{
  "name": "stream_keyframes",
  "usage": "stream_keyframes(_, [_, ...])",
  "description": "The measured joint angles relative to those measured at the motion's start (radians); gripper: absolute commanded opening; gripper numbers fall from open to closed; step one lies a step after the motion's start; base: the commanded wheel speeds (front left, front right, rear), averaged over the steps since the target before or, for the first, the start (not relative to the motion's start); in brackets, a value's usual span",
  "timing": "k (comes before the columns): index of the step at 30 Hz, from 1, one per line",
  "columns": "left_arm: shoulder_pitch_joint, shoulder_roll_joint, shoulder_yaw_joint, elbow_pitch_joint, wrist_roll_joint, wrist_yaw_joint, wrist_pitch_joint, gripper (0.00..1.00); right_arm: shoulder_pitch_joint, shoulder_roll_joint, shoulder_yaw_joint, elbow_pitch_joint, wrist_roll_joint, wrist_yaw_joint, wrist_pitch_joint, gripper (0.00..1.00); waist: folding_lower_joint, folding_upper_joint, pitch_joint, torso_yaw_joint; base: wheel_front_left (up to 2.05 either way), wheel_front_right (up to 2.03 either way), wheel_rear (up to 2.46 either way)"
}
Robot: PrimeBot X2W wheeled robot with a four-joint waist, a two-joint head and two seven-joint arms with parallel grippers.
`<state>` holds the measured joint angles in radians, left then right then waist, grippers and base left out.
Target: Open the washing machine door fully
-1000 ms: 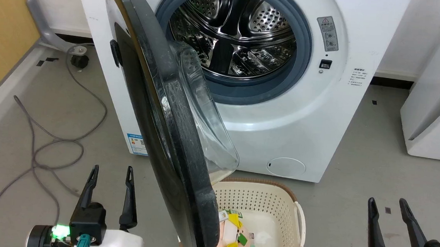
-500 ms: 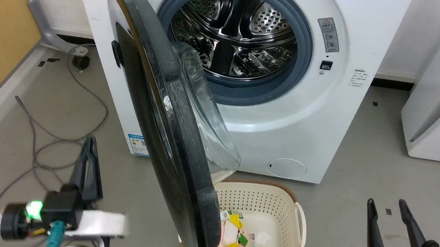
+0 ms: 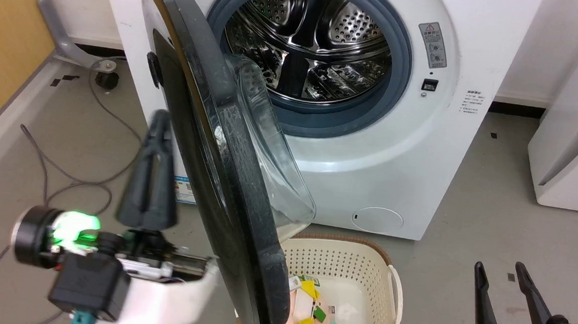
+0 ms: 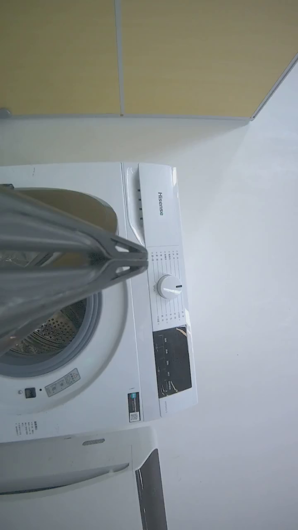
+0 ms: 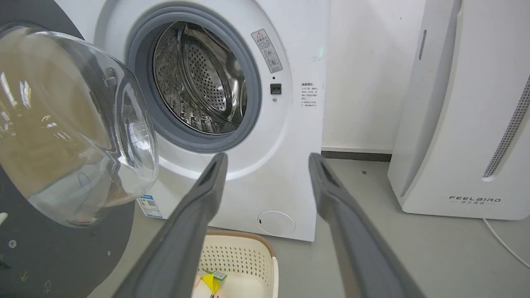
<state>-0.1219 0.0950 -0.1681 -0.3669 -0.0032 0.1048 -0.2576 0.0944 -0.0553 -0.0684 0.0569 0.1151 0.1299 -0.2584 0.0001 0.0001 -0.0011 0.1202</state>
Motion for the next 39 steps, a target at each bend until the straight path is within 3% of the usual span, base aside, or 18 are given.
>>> stream_keyframes(10, [-0.025,-0.024,-0.174,-0.063,-0.010,-0.056,0.000,0.00,0.000,0.000,0.009,-0.006,0.000,0.000,0.000,1.00,0.0000,0.0000,0.000,-0.006,0.00,0.00,0.00])
stream_keyframes(23, [-0.024,-0.043,-0.435,-0.007,-0.027,-0.124,0.000,0.00,-0.001,0.000,0.012,0.000,0.001,0.000,0.000,1.00,0.0000,0.0000,0.001,0.000,0.00,0.00,0.00])
stream_keyframes(32, [-0.008,-0.043,-0.541,0.103,-0.016,-0.160,0.000,0.00,-0.001,0.000,0.015,0.006,0.004,0.000,0.000,1.00,0.0000,0.0000,0.002,0.003,0.00,0.00,0.00])
stream_keyframes(39, [0.044,-0.030,-0.567,0.182,-0.008,-0.160,0.000,0.00,-0.002,0.000,0.015,0.009,0.004,0.000,0.000,1.00,0.0000,0.0000,0.006,0.008,0.00,0.00,0.00])
